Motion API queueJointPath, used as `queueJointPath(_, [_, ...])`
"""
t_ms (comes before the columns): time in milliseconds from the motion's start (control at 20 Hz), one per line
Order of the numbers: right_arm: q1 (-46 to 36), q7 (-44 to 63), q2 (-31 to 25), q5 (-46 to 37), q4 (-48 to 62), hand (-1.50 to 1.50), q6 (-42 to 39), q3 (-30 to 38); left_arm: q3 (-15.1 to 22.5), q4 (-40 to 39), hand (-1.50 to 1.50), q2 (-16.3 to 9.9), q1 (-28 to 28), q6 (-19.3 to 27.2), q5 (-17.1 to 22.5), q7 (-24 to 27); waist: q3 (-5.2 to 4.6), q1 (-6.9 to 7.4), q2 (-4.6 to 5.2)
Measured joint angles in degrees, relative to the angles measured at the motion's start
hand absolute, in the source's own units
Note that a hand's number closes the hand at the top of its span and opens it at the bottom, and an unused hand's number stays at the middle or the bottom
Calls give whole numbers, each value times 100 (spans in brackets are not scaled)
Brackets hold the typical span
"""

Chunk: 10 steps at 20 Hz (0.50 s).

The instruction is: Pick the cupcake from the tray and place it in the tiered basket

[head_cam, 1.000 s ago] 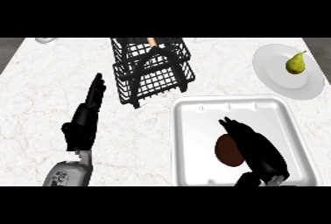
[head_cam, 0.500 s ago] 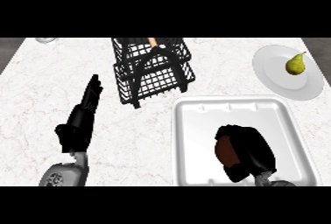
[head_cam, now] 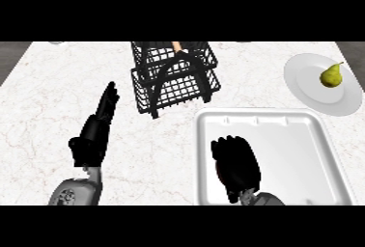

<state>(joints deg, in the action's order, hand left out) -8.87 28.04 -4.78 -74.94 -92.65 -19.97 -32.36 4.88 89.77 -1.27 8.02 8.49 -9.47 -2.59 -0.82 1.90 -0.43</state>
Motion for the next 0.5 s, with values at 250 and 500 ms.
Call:
queueJointPath(250, [-873,1479,314,295,454,150,-548,-1079,70,-53,0,22,88,-44,-25,-21,45,147,52])
queueJointPath(500, [-1890,2652,392,1105,470,150,-485,-1663,45,-115,0,43,191,-19,-34,-73,67,142,55])
